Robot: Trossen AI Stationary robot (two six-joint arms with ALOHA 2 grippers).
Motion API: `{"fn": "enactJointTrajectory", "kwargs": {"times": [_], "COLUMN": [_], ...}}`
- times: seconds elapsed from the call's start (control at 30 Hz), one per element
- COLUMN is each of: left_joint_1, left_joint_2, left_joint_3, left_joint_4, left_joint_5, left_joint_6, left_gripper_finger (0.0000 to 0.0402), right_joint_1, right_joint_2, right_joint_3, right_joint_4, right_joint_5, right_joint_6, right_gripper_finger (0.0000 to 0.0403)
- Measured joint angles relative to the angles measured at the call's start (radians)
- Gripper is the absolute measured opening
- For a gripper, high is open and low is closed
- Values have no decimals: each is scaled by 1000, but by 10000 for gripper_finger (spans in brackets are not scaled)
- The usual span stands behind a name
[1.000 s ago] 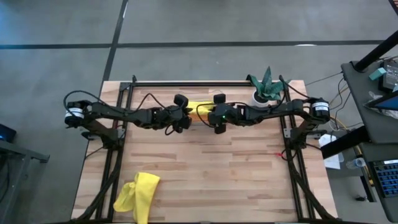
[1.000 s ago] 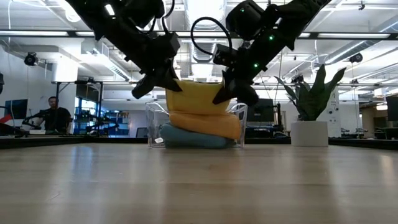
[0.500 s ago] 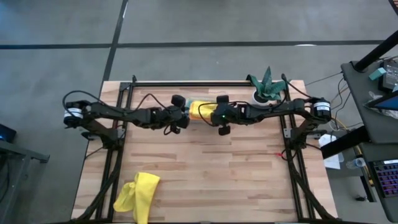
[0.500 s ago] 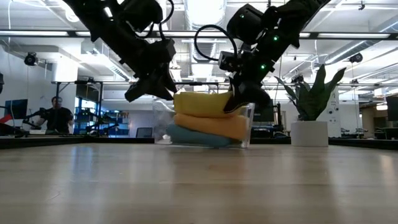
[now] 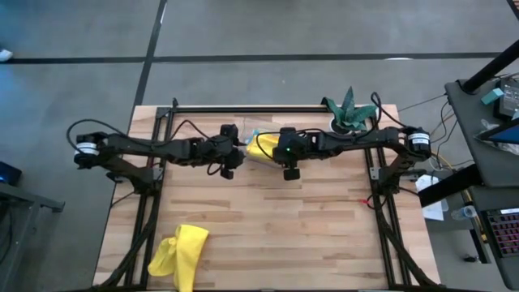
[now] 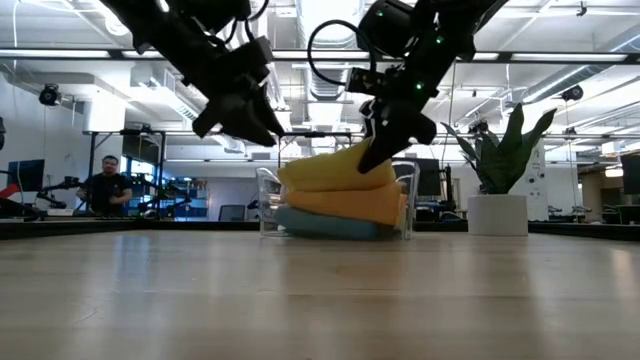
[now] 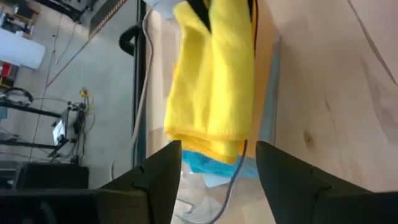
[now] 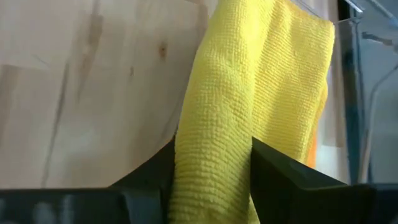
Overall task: Fold microfiber towels
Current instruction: Put the yellow folded towel into the transparent bin
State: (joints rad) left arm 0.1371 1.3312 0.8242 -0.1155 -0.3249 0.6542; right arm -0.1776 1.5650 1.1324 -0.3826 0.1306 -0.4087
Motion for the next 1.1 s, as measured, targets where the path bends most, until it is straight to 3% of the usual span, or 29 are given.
{"fn": "enactJointTrajectory", "kwargs": {"times": [0.27, 0.77, 1.1], "left_joint_1": [0, 0, 0], "left_joint_2": [-43, -63, -106], "left_joint_3": [0, 0, 0], "left_joint_4": [-7, 4, 6], "left_joint_5": [3, 59, 204], "left_joint_6": [-61, -126, -190], "left_gripper_finger": [190, 190, 190], "right_joint_1": [0, -6, -6], "right_joint_2": [0, -31, -111], "right_joint_3": [7, 20, 72], "right_joint_4": [-17, -65, -67], "right_joint_5": [-58, -63, -61], "right_joint_6": [41, 97, 167], "right_gripper_finger": [177, 331, 343]}}
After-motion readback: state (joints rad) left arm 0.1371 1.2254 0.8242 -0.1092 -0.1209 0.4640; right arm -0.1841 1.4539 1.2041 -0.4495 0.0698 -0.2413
